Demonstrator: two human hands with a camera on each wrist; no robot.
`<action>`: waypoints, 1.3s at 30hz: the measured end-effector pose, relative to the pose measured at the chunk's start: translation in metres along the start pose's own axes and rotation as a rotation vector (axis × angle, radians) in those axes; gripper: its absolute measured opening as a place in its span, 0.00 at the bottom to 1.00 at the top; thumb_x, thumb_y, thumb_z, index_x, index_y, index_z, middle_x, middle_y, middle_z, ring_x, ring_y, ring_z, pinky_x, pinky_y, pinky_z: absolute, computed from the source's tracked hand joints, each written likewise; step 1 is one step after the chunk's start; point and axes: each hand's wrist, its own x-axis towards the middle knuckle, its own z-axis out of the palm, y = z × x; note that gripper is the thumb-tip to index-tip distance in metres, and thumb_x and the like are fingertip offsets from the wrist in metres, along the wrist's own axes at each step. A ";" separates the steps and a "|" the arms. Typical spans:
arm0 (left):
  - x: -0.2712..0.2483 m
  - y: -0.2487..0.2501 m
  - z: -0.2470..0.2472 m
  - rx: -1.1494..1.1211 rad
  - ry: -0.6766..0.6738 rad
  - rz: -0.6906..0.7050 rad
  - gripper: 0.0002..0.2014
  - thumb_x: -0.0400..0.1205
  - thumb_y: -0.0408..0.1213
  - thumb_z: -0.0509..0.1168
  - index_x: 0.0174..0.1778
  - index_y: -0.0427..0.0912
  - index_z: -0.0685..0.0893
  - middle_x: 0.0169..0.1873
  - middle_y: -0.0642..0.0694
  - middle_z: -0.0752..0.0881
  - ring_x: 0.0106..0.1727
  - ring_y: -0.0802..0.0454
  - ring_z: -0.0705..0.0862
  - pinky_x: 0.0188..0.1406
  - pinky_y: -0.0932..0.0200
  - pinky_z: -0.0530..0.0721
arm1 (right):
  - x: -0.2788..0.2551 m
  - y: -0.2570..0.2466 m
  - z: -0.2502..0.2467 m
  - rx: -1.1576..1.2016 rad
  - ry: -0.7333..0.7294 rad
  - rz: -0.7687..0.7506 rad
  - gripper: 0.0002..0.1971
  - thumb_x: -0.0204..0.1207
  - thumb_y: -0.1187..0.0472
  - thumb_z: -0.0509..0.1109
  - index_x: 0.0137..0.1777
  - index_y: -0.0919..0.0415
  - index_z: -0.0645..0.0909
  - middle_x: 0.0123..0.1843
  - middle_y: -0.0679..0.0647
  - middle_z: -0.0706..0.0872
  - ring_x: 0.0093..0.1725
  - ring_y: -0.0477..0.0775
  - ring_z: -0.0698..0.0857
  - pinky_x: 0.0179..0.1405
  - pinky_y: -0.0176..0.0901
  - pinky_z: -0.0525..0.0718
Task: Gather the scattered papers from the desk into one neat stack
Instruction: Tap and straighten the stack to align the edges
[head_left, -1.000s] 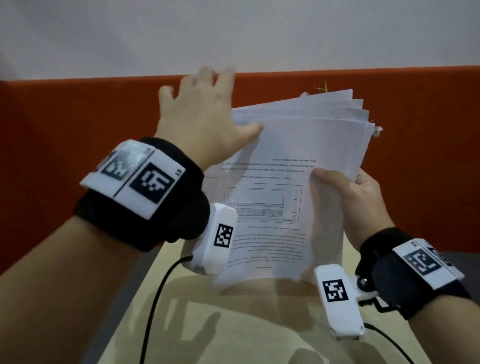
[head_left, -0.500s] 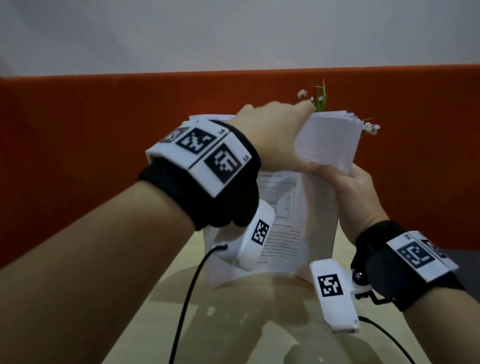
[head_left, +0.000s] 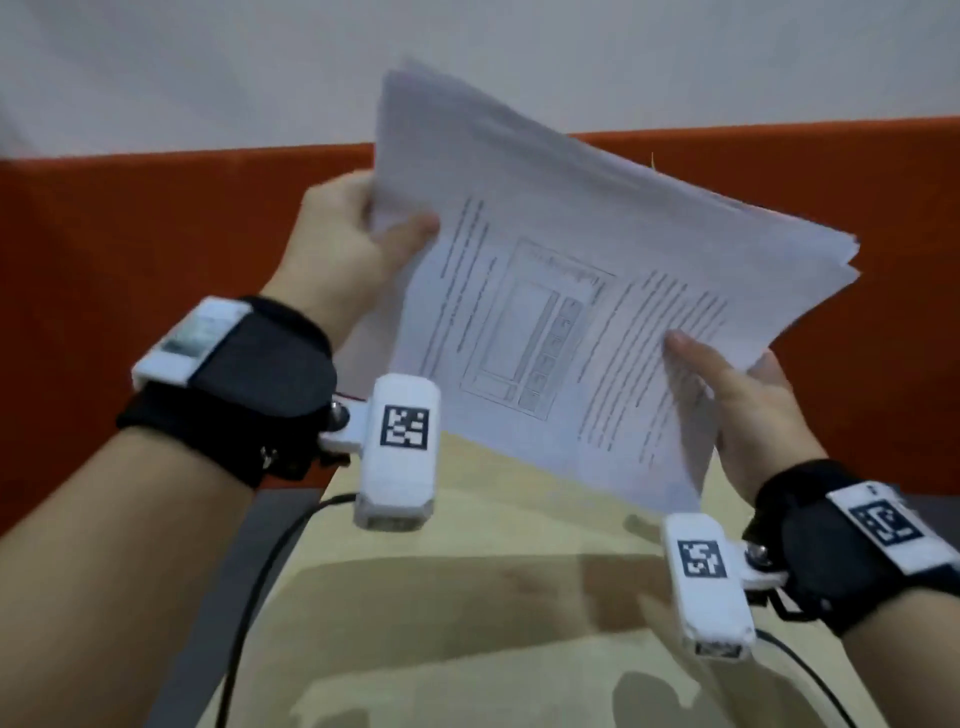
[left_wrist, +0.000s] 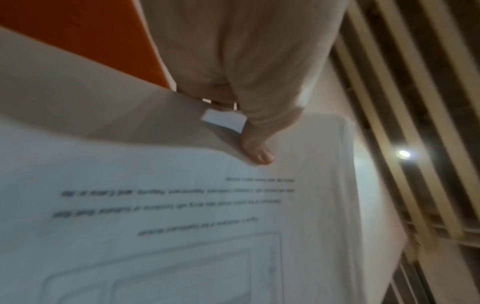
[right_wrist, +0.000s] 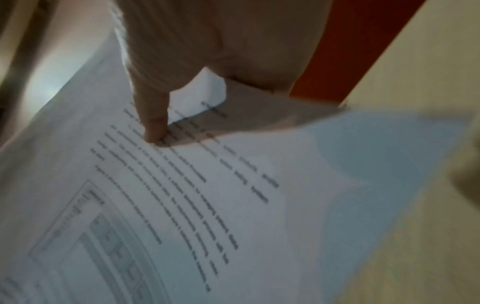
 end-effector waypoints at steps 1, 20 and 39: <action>-0.006 -0.009 0.001 -0.079 0.048 -0.048 0.12 0.77 0.34 0.70 0.56 0.42 0.85 0.54 0.42 0.90 0.58 0.45 0.89 0.63 0.42 0.84 | 0.001 -0.005 0.003 0.015 -0.022 -0.038 0.43 0.72 0.56 0.78 0.84 0.61 0.62 0.74 0.53 0.82 0.64 0.46 0.87 0.62 0.44 0.85; -0.084 -0.095 0.042 -0.287 0.310 -0.313 0.10 0.80 0.36 0.69 0.55 0.47 0.78 0.45 0.51 0.87 0.49 0.49 0.89 0.44 0.54 0.88 | -0.016 0.026 0.007 -0.219 0.011 -0.211 0.05 0.79 0.60 0.71 0.51 0.51 0.79 0.44 0.46 0.85 0.41 0.42 0.85 0.35 0.37 0.80; -0.102 -0.119 0.027 -0.355 0.052 -0.502 0.10 0.82 0.35 0.66 0.59 0.45 0.82 0.52 0.48 0.89 0.51 0.51 0.89 0.45 0.54 0.87 | -0.017 0.012 0.004 -0.514 -0.008 -0.438 0.48 0.71 0.60 0.80 0.83 0.41 0.52 0.73 0.52 0.70 0.59 0.40 0.79 0.54 0.35 0.76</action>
